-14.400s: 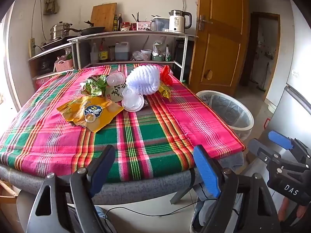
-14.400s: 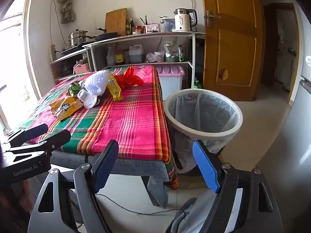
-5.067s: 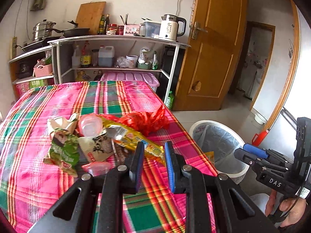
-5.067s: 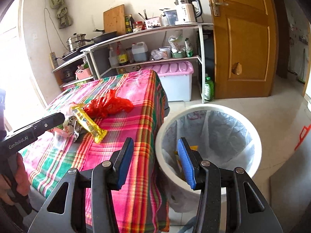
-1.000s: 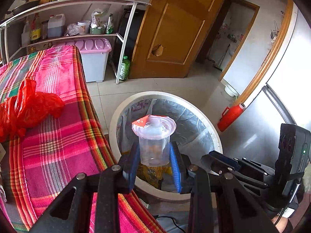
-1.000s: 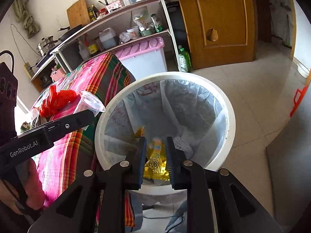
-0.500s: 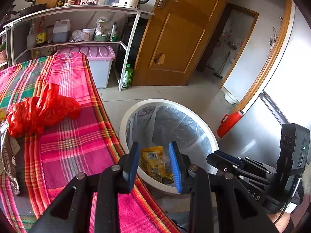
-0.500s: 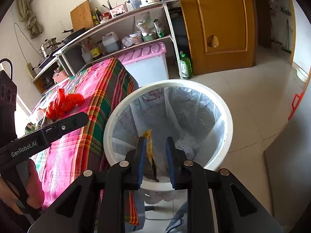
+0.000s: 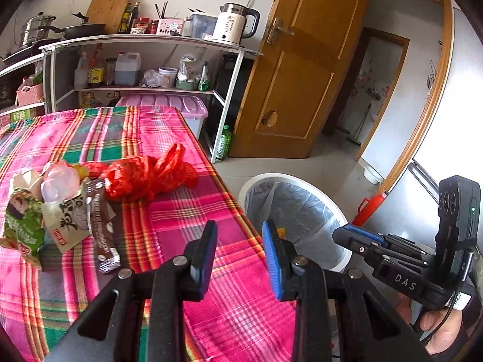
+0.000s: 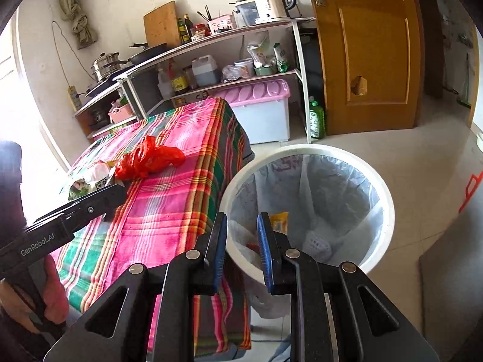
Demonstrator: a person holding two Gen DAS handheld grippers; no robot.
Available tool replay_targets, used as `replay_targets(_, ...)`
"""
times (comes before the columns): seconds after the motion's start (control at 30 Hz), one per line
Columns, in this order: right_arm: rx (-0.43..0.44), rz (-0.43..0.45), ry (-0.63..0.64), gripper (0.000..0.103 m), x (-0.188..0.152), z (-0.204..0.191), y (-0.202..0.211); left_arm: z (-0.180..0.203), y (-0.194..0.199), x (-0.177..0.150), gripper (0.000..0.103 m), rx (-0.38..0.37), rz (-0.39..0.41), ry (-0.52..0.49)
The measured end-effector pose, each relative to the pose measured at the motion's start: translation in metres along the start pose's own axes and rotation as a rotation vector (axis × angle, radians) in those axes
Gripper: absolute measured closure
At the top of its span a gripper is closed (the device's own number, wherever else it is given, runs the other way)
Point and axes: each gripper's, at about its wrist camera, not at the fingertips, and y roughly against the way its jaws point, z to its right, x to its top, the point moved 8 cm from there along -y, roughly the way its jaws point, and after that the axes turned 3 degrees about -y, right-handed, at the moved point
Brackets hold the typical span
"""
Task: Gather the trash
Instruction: 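Return both tools to the table toward the remaining wrappers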
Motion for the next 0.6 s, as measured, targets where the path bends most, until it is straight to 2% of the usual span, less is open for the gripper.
replay_targets(0.6,0.132,-0.06,0.143,0.082,-0.006,-0.1,-0.029,-0.118,0.058,-0.017,0.07,0.228,0.075,0.113)
